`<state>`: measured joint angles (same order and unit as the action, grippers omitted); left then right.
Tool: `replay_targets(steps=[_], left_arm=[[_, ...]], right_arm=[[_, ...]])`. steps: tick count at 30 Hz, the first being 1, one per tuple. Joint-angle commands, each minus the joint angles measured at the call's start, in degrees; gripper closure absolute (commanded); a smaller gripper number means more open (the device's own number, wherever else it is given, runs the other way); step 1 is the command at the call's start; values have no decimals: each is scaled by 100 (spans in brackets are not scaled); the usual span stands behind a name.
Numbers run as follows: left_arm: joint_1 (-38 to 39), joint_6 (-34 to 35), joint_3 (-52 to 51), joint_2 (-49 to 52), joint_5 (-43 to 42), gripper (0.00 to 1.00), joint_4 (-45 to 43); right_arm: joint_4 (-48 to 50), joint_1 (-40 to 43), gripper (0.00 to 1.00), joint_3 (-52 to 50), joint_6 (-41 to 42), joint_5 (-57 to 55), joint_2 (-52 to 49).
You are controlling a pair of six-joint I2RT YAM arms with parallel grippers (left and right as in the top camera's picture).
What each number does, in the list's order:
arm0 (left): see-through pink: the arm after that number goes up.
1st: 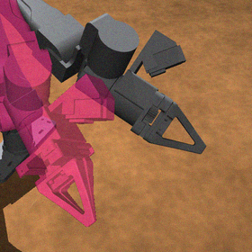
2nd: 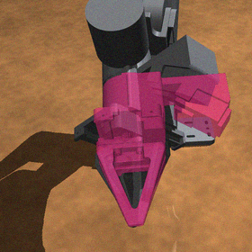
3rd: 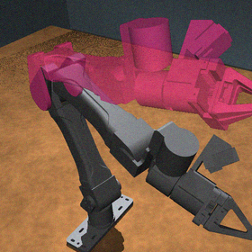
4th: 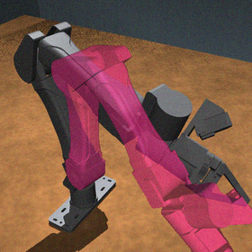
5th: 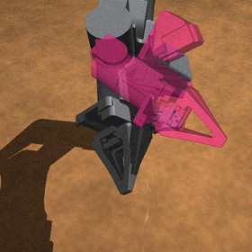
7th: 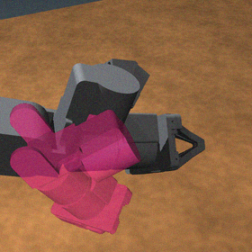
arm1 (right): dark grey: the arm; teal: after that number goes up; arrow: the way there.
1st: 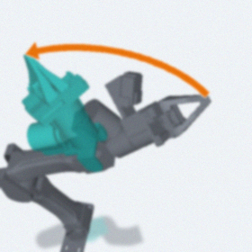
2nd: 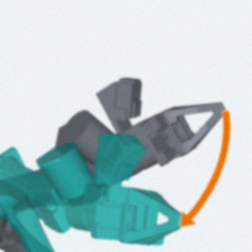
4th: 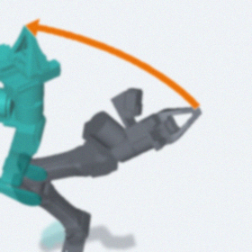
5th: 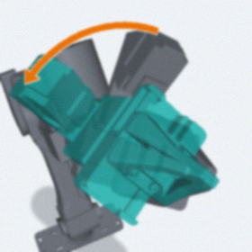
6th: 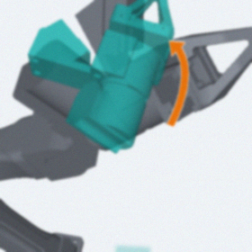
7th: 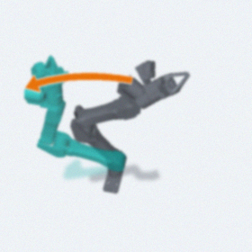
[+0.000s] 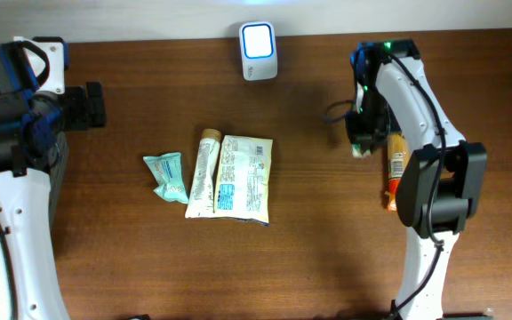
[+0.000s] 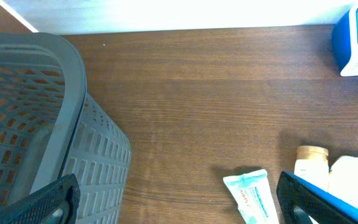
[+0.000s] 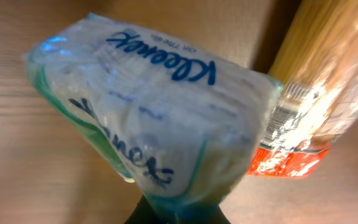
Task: Scan the item barcode
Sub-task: 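Place the Kleenex pack beside the spaghetti pack on the right, then grasp the white-yellow packet with the right gripper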
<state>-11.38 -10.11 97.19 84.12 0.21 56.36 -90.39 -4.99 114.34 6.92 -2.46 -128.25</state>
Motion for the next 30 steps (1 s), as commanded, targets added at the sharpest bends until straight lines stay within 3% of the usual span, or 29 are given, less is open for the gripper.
replay_targets(steps=[1,2,4,8,11,14,15,17,18,25,30], left_arm=[[-4,-72,15,-46,-42,1,-9],[-4,-72,15,-46,-42,1,-9],[-4,-74,15,-46,-42,1,-9],[-4,-72,15,-46,-42,1,-9],[-4,-72,15,-46,-42,1,-9],[-4,-72,13,-46,-42,1,-9],[-4,-72,15,-46,-42,1,-9],[-4,-72,15,-46,-42,1,-7],[-4,-72,15,-46,-42,1,-9],[-4,-74,15,-46,-42,1,-9],[-4,-72,15,-46,-42,1,-9]], right_arm=[[-118,271,72,-293,26,55,26],[-175,321,63,-289,24,55,26],[-321,363,56,-223,24,52,26],[-675,350,53,402,-153,337,26],[-649,293,53,1147,-804,1873,37],[-210,11,53,1331,-844,2970,37],[87,-221,31,1274,-839,3121,35],[446,-568,4,1217,-732,3128,31],[568,-748,1,1187,-693,3141,26],[1447,-1606,0,155,118,3143,26],[1982,-1880,24,-431,306,3204,26]])
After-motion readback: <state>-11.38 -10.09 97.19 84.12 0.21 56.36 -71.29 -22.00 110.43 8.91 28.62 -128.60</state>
